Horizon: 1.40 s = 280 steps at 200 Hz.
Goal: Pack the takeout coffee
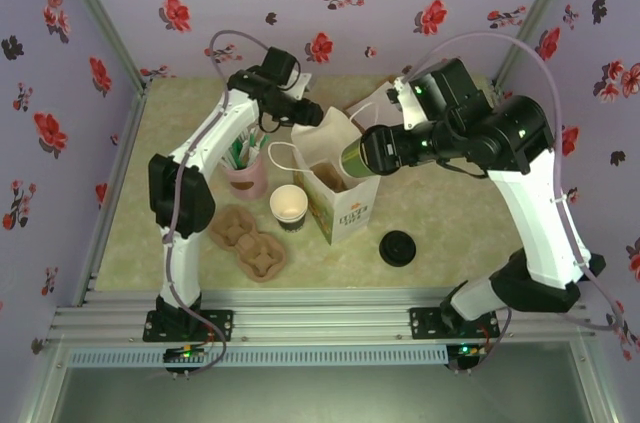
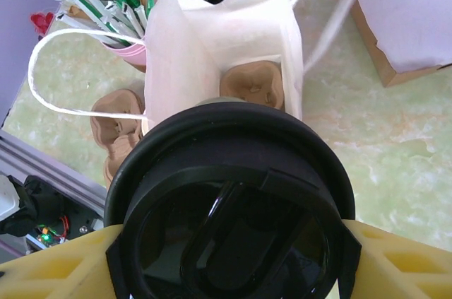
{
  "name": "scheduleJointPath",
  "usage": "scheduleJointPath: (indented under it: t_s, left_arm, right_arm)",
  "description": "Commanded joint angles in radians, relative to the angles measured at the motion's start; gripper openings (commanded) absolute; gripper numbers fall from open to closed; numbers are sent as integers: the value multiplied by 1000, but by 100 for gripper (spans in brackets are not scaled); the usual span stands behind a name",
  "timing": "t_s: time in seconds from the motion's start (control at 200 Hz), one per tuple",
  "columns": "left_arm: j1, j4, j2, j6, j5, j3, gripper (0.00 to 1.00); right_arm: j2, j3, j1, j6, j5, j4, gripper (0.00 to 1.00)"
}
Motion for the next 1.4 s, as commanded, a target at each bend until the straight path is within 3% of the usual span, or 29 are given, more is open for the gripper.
scheduleJointPath:
  t_s: [0.0,0.615,0.885,1.395]
  left_arm:
    - [-22,29,-55,13,27,-28,45]
    - [-84,105,-131,-15,60,-130,45]
    - [-85,127,-147,-17,53,-147,46]
    - [-46,167,-205,-35,50,-170,67]
  right_arm:
    - [37,54,21,-9,39,-42,69]
    - [192,108,99,-2,114,-164,68]
    - [173,29,113,33,188,-220,68]
    - [175,-118,165,50,200,-242,67]
